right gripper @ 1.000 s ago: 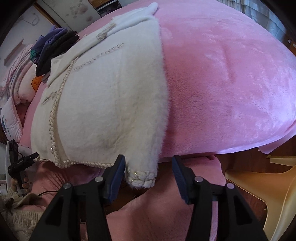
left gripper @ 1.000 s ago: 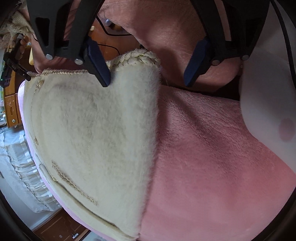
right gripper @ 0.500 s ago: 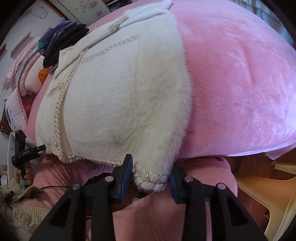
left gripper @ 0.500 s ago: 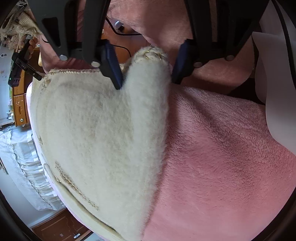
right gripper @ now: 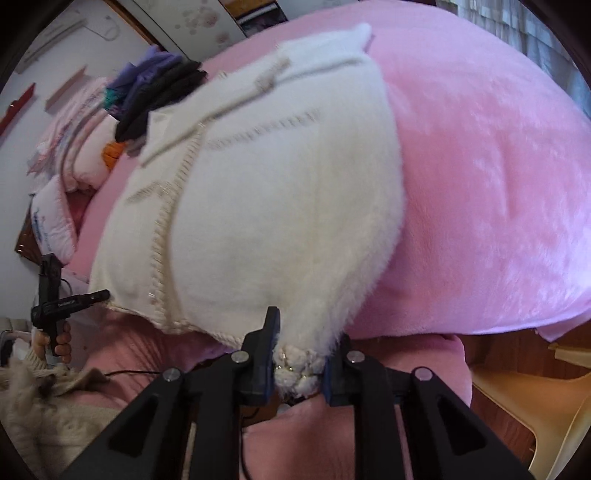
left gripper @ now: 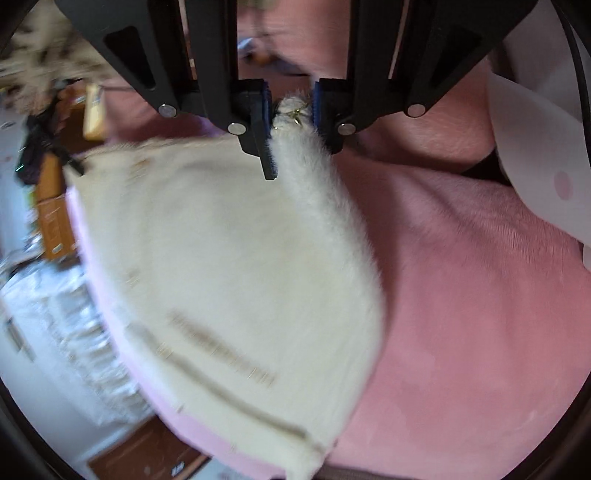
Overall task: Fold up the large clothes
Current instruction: 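Lift the hem with both tools and fold it up toward the collar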
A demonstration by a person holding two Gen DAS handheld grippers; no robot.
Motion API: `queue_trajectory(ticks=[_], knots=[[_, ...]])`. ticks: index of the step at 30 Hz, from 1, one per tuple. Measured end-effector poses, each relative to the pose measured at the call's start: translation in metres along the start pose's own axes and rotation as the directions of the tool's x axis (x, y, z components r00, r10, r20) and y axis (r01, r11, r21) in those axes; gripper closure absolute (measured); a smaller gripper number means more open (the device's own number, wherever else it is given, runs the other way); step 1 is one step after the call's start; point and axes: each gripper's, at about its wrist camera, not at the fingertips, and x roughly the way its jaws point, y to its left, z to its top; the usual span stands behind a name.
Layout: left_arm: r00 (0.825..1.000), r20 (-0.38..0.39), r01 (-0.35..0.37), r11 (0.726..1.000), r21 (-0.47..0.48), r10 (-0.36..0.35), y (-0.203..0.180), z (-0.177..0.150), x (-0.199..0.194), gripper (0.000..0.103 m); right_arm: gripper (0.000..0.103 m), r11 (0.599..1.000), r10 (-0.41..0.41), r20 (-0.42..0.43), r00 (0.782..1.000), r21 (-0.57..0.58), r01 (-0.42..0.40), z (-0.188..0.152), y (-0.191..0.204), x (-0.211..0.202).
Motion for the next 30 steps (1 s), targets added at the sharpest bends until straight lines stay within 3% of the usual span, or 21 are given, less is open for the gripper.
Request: queue_trajectory(ticks=[5, 11, 14, 18, 21, 27, 30], knots=[[0.986, 0.137, 0.11, 0.99, -0.092, -0.097, -0.016, 0.037, -0.039, 0.09, 0.086, 0.995, 0.087, 0.134, 0.987, 0.025, -0.092, 0.031, 0.004, -0.04], [0.949, 0.266, 0.226, 0.951, -0.211, -0.167, -0.033, 0.103, -0.061, 0.09, 0.086, 0.976, 0.206, 0.273, 0.94, 0.017, -0.218, 0.097, 0.029, -0.066], [0.929, 0.331, 0.254, 0.935, -0.246, -0.165, -0.032, 0.145, -0.07, 0.09, 0.086, 0.966, 0.232, 0.333, 0.914, 0.031, -0.257, 0.138, 0.032, -0.072], [0.909, 0.403, 0.236, 0.93, -0.28, -0.109, -0.039, 0.216, -0.068, 0.09, 0.086, 0.973, 0.19, 0.396, 0.898, 0.05, -0.227, 0.207, 0.027, -0.068], [0.901, 0.434, 0.167, 0.941, -0.293, -0.025, -0.044, 0.273, -0.048, 0.09, 0.086, 0.979, 0.147, 0.424, 0.894, 0.065, -0.192, 0.259, 0.019, -0.054], [0.888, 0.456, 0.061, 0.966, -0.252, 0.063, -0.063, 0.38, 0.01, 0.09, 0.086, 0.991, 0.003, 0.411, 0.912, 0.12, -0.057, 0.363, -0.002, 0.023], [0.877, 0.459, -0.045, 0.975, -0.219, 0.144, -0.075, 0.409, 0.043, 0.09, 0.086, 0.99, -0.063, 0.364, 0.929, 0.143, 0.011, 0.398, -0.011, 0.075]])
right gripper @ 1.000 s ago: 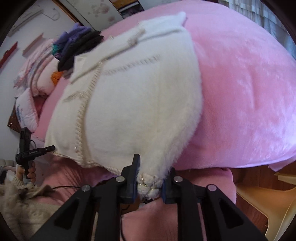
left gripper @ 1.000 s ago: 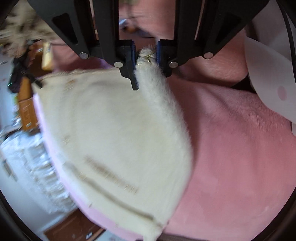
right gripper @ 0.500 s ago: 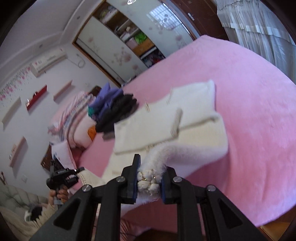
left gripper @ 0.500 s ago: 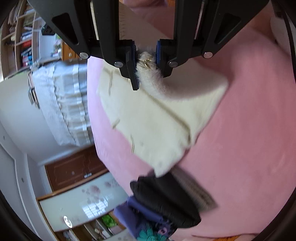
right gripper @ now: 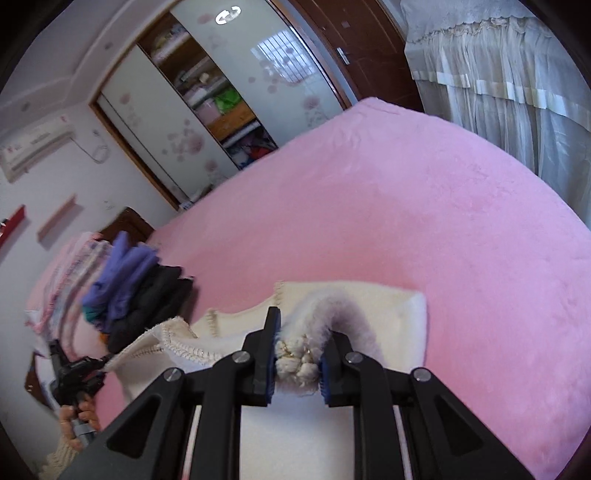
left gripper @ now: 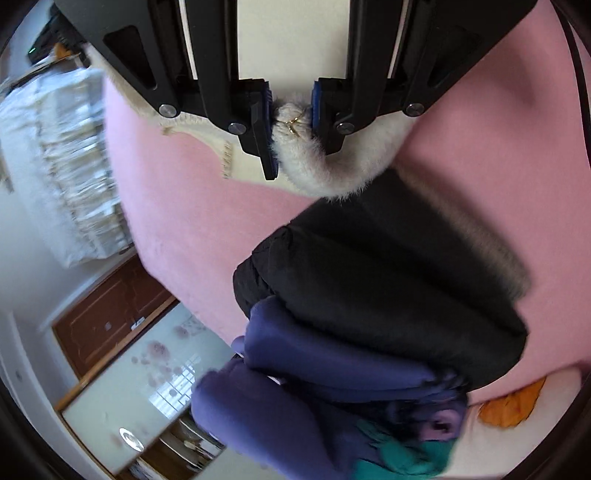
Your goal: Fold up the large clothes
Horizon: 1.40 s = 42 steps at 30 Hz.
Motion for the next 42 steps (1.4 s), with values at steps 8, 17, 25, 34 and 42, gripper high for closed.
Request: queue_trajectory(ticks=[8, 17, 25, 34, 42], knots=[[0.993, -0.033, -0.111, 0.981, 0.157, 0.118, -0.005, -0.017, 0.066, 0.083, 0.084, 0.986, -0.142, -0.169, 0.975, 0.067, 0.155, -0.001, -0.044, 0.1], [0.995, 0.067, -0.096, 0.91, 0.404, 0.075, -0.063, -0.024, 0.019, 0.025, 0.034, 0.985, 0.047, -0.141, 0.989, 0.173, -0.023, 0.004, -0.041, 0.056], [0.989, 0.009, -0.089, 0.54, 0.837, 0.15, -0.109, -0.056, 0.046, 0.063, 0.034, 0.944, -0.142, -0.094, 0.985, -0.314, 0.106, 0.005, 0.031, 0.055], [0.977, -0.09, -0.002, 0.426, 0.905, 0.195, -0.088, -0.042, 0.079, 0.064, 0.035, 0.882, -0.306, -0.14, 0.942, -0.414, 0.225, 0.014, -0.008, 0.112], [0.971, -0.081, -0.021, 0.42, 0.907, 0.223, -0.061, -0.039, 0.097, 0.088, 0.085, 0.882, -0.329, -0.198, 0.923, -0.414, 0.225, 0.016, -0.012, 0.149]])
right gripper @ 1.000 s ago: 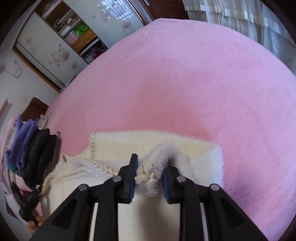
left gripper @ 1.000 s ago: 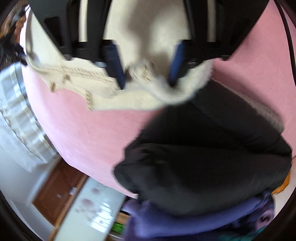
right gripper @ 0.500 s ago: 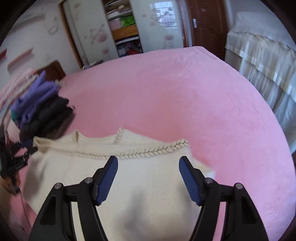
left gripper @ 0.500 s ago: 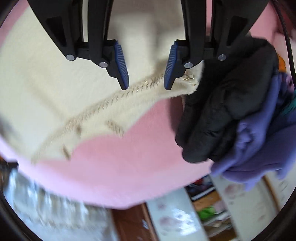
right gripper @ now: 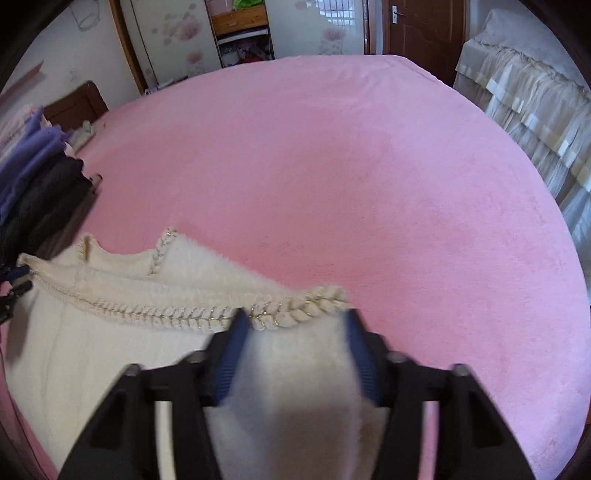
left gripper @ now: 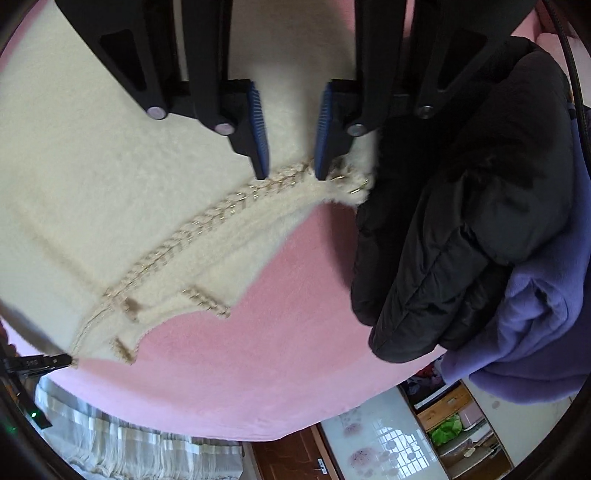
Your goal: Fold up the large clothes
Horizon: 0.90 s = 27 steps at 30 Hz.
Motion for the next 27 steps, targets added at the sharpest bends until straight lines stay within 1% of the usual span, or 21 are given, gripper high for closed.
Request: queue_trajectory(ticks=[1, 3, 5, 8, 10, 11, 13, 17, 21, 22, 23, 24, 25, 26, 27], knots=[[1.0, -0.004, -0.031, 1.0, -0.001, 0.031, 0.0, -0.001, 0.004, 0.094, 0.09, 1.0, -0.003, 0.005, 1.0, -0.002, 0.003, -0.002, 0.002, -0.001], [0.997, -0.002, -0.073, 0.997, -0.014, 0.073, 0.001, -0.003, 0.009, 0.096, 0.091, 0.999, -0.035, 0.046, 0.998, -0.002, 0.035, -0.007, 0.002, -0.007], [0.994, 0.013, -0.107, 0.994, -0.022, 0.108, -0.001, -0.006, 0.011, 0.096, 0.093, 0.997, -0.068, 0.083, 0.994, 0.026, 0.066, -0.011, -0.002, -0.012], [0.986, 0.011, -0.168, 0.986, -0.004, 0.168, -0.007, -0.011, 0.021, 0.097, 0.094, 0.992, -0.114, 0.127, 0.985, 0.066, 0.106, -0.015, -0.007, -0.018], [0.983, 0.011, -0.185, 0.983, -0.013, 0.185, -0.007, -0.015, 0.026, 0.097, 0.095, 0.988, -0.135, 0.118, 0.984, 0.087, 0.125, -0.017, -0.01, -0.012], [0.982, 0.013, -0.19, 0.982, -0.024, 0.19, -0.006, -0.016, 0.027, 0.097, 0.098, 0.985, -0.15, 0.107, 0.983, 0.1, 0.14, -0.019, -0.013, -0.008], [0.98, 0.017, -0.196, 0.98, -0.044, 0.196, -0.004, -0.02, 0.032, 0.098, 0.098, 0.983, -0.149, 0.092, 0.984, 0.124, 0.138, -0.021, -0.018, -0.001], [0.97, 0.042, -0.239, 0.971, -0.031, 0.24, -0.01, -0.028, 0.037, 0.098, 0.098, 0.98, -0.152, 0.08, 0.985, 0.138, 0.14, -0.026, -0.02, 0.008], [0.96, 0.06, -0.272, 0.962, -0.03, 0.273, -0.012, -0.033, 0.028, 0.097, 0.097, 0.98, -0.163, 0.071, 0.984, 0.129, 0.153, -0.024, -0.018, 0.008], [0.961, 0.052, -0.268, 0.963, -0.037, 0.27, -0.011, -0.032, 0.022, 0.095, 0.094, 0.981, -0.159, 0.068, 0.985, 0.124, 0.15, -0.023, -0.015, 0.004], [0.963, 0.046, -0.265, 0.963, -0.046, 0.267, -0.013, -0.03, 0.017, 0.092, 0.087, 0.98, -0.167, 0.066, 0.984, 0.123, 0.158, -0.022, -0.014, -0.002], [0.958, 0.045, -0.281, 0.958, -0.066, 0.284, -0.012, -0.029, 0.005, 0.079, 0.084, 0.979, -0.17, 0.068, 0.983, 0.126, 0.16, -0.022, -0.011, -0.011], [0.957, 0.057, -0.28, 0.956, -0.087, 0.286, -0.013, -0.027, -0.006, 0.07, 0.076, 0.98, -0.162, 0.092, 0.982, 0.132, 0.149, -0.022, -0.005, -0.027], [0.956, 0.07, -0.277, 0.954, -0.114, 0.286, -0.014, -0.025, -0.019, 0.067, 0.072, 0.982, -0.154, 0.12, 0.981, 0.131, 0.138, -0.022, 0.0, -0.041], [0.957, 0.085, -0.263, 0.953, -0.151, 0.278, -0.014, -0.026, -0.035, 0.061, 0.071, 0.985, -0.138, 0.161, 0.977, 0.121, 0.119, -0.025, 0.01, -0.06]])
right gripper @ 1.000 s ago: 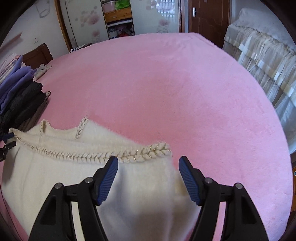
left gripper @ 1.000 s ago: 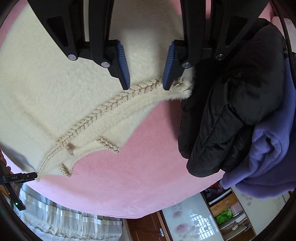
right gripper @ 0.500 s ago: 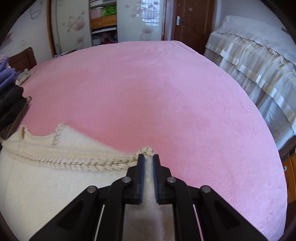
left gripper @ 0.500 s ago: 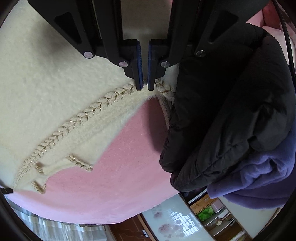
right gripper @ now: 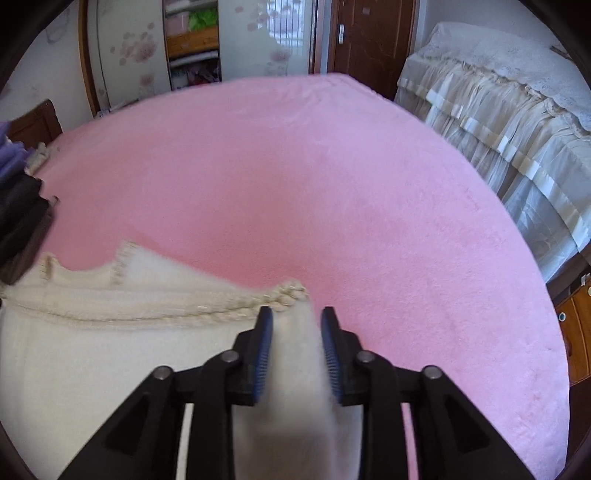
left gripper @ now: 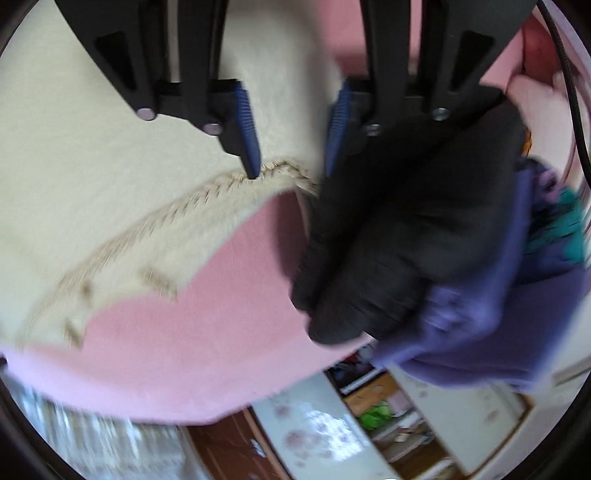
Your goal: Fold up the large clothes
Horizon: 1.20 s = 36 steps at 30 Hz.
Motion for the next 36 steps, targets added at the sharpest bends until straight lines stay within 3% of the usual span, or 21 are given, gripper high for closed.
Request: queue_trajectory(ticks=[3, 5, 6, 10, 13, 15, 17, 19, 22, 25, 27, 29, 32, 34, 36], knots=[[0.999, 0.024, 0.044, 0.99, -0.138, -0.041, 0.01, -0.001, -0.047, 0.041, 0.062, 0.997, 0.062, 0.069, 0.996, -0.044, -0.059, -0.008, 0.028, -0.053], [0.999, 0.013, 0.051, 0.978, -0.202, -0.05, 0.009, -0.007, -0.073, 0.039, 0.048, 0.993, 0.1, 0.08, 0.992, -0.074, -0.095, -0.021, 0.049, -0.08], [0.997, 0.014, 0.072, 0.97, -0.233, -0.071, 0.008, -0.012, -0.083, 0.038, 0.046, 0.989, 0.128, 0.081, 0.988, -0.091, -0.12, -0.031, 0.061, -0.092], [0.991, 0.004, 0.129, 0.922, -0.365, -0.137, -0.004, -0.047, -0.118, 0.034, 0.046, 0.965, 0.217, 0.05, 0.975, -0.163, -0.206, -0.073, 0.104, -0.121], [0.98, 0.005, 0.176, 0.86, -0.478, -0.198, -0.02, -0.075, -0.125, 0.034, 0.046, 0.95, 0.256, 0.04, 0.966, -0.194, -0.244, -0.105, 0.128, -0.129], [0.974, -0.013, 0.187, 0.838, -0.512, -0.225, -0.034, -0.088, -0.119, 0.034, 0.046, 0.943, 0.276, 0.043, 0.96, -0.207, -0.262, -0.123, 0.141, -0.128], [0.976, -0.035, 0.167, 0.849, -0.5, -0.213, -0.044, -0.093, -0.115, 0.034, 0.046, 0.942, 0.279, 0.019, 0.96, -0.2, -0.27, -0.136, 0.149, -0.121], [0.986, -0.03, 0.133, 0.877, -0.461, -0.166, -0.052, -0.095, -0.112, 0.034, 0.046, 0.944, 0.279, 0.004, 0.96, -0.187, -0.273, -0.148, 0.155, -0.114], [0.995, -0.061, 0.044, 0.916, -0.398, -0.074, -0.06, -0.098, -0.102, 0.034, 0.047, 0.95, 0.233, -0.018, 0.972, -0.209, -0.231, -0.159, 0.158, -0.099], [0.99, -0.14, -0.03, 0.922, -0.387, -0.027, -0.051, -0.103, -0.083, 0.035, 0.05, 0.96, 0.173, -0.018, 0.985, -0.221, -0.173, -0.166, 0.143, -0.086], [0.986, -0.158, -0.025, 0.908, -0.418, -0.045, -0.039, -0.116, -0.072, 0.035, 0.05, 0.967, 0.137, -0.009, 0.991, -0.218, -0.135, -0.164, 0.127, -0.083], [0.988, -0.143, -0.011, 0.899, -0.438, -0.058, -0.03, -0.124, -0.069, 0.035, 0.05, 0.977, 0.048, 0.004, 0.999, -0.209, -0.046, -0.163, 0.107, -0.081], [0.987, -0.162, -0.073, 0.898, -0.434, 0.002, -0.023, -0.133, -0.067, 0.035, 0.048, 0.991, 0.003, -0.01, 1.0, -0.137, -0.005, -0.163, 0.065, -0.077], [0.986, -0.162, -0.043, 0.873, -0.486, -0.042, -0.01, -0.142, -0.06, 0.035, 0.048, 0.99, -0.097, -0.022, 0.995, -0.106, 0.094, -0.165, 0.037, -0.072], [0.985, -0.15, -0.009, 0.843, -0.538, -0.085, -0.001, -0.15, -0.054, 0.033, 0.048, 0.995, -0.094, -0.048, 0.994, -0.033, 0.092, -0.17, 0.005, -0.068]])
